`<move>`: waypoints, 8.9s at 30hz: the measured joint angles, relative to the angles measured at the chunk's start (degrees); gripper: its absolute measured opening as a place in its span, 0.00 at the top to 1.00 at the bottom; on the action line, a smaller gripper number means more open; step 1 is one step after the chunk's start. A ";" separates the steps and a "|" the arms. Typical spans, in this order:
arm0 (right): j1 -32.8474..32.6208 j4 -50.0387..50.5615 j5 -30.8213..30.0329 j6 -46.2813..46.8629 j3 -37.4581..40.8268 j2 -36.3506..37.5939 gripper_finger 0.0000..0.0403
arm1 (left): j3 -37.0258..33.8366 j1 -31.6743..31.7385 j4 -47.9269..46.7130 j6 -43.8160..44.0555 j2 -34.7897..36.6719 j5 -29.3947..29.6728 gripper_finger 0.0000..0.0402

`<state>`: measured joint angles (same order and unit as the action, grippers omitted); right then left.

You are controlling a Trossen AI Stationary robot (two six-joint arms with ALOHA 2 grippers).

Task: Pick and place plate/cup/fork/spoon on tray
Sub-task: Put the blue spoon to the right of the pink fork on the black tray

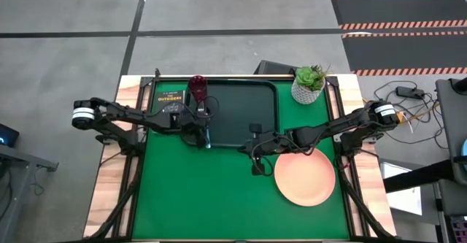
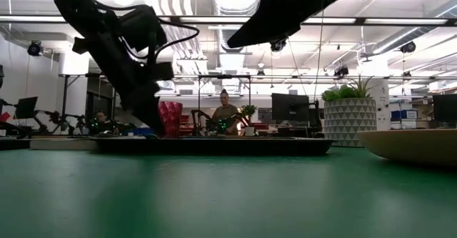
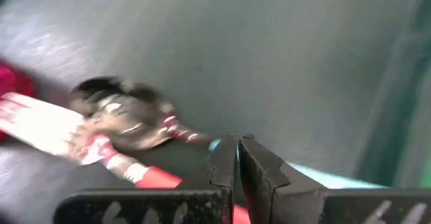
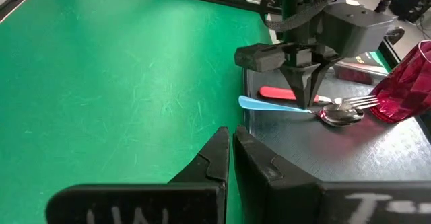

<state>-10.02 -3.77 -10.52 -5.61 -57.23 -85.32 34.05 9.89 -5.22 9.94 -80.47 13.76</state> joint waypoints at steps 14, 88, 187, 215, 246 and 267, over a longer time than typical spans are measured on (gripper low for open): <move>0.02 0.04 -0.01 -0.36 0.02 -0.02 0.98 | -1.82 -0.09 0.33 -1.48 0.90 -3.21 1.00; 0.19 0.04 -0.04 1.14 4.09 -0.07 0.98 | -2.32 -16.76 15.72 1.95 14.55 1.38 1.00; -6.08 -0.43 -0.11 -10.88 5.03 14.78 0.98 | 3.95 12.54 3.64 4.12 -8.17 6.27 1.00; -6.08 0.11 -0.13 -10.47 5.01 14.78 0.98 | 2.88 12.61 6.57 4.76 -8.45 6.27 1.00; -6.08 0.14 -0.13 -9.81 5.03 14.75 0.98 | 2.43 12.45 4.79 7.53 -7.61 2.76 1.00; -6.08 0.28 -0.13 -9.38 5.03 14.75 0.98 | 1.92 12.11 -2.85 7.67 -3.64 -1.56 1.00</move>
<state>-16.10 -3.49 -10.66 -14.98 -52.21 -70.57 35.97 22.00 -8.08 17.61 -84.11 12.21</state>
